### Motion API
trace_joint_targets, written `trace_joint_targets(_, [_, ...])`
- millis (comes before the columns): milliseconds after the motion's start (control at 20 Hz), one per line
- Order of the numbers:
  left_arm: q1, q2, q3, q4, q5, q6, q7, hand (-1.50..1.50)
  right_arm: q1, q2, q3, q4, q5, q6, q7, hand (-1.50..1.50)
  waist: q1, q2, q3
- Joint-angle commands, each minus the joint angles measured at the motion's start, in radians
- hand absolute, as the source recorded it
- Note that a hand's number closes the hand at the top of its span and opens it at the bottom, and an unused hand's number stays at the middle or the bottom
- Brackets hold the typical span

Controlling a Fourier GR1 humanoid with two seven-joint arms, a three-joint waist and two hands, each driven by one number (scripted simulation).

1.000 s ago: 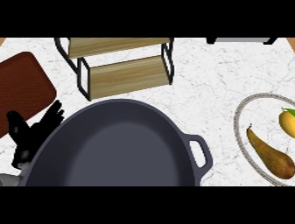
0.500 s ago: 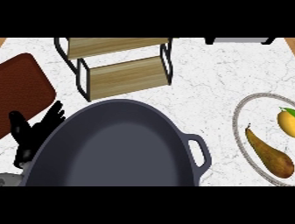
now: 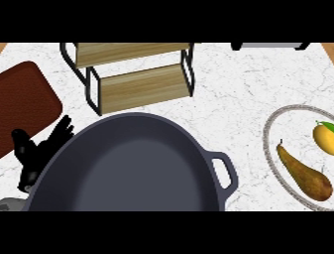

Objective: Pick the lemon from the placemat and place it in the tiered shelf

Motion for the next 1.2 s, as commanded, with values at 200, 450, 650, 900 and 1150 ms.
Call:
trace_joint_targets(200, [-0.025,-0.029,0.029,0.121,-0.019,-0.036,0.002,0.0,0.065,0.085,0.031,-0.09,0.1,-0.078,0.109,-1.5,-0.009,0.01,-0.009])
trace_joint_targets(450, [-0.015,-0.046,0.03,0.06,-0.032,-0.035,0.042,0.0,0.062,0.092,0.01,-0.093,0.159,-0.097,0.125,-1.5,-0.005,0.01,-0.009])
trace_joint_targets(650, [0.01,-0.06,0.028,0.041,-0.058,-0.025,0.067,0.0,0.067,0.113,0.008,-0.105,0.19,-0.082,0.138,-1.5,-0.004,0.009,-0.009])
trace_joint_targets(900, [-0.007,-0.074,0.05,0.064,-0.074,-0.055,0.037,0.0,0.021,0.185,0.046,0.0,0.295,-0.134,0.093,-1.5,0.004,0.013,-0.009])
trace_joint_targets(1150, [0.082,-0.048,0.068,-0.029,-0.074,-0.079,0.055,0.0,0.144,0.185,0.015,-0.058,0.341,-0.187,0.059,-1.5,-0.001,0.01,-0.008])
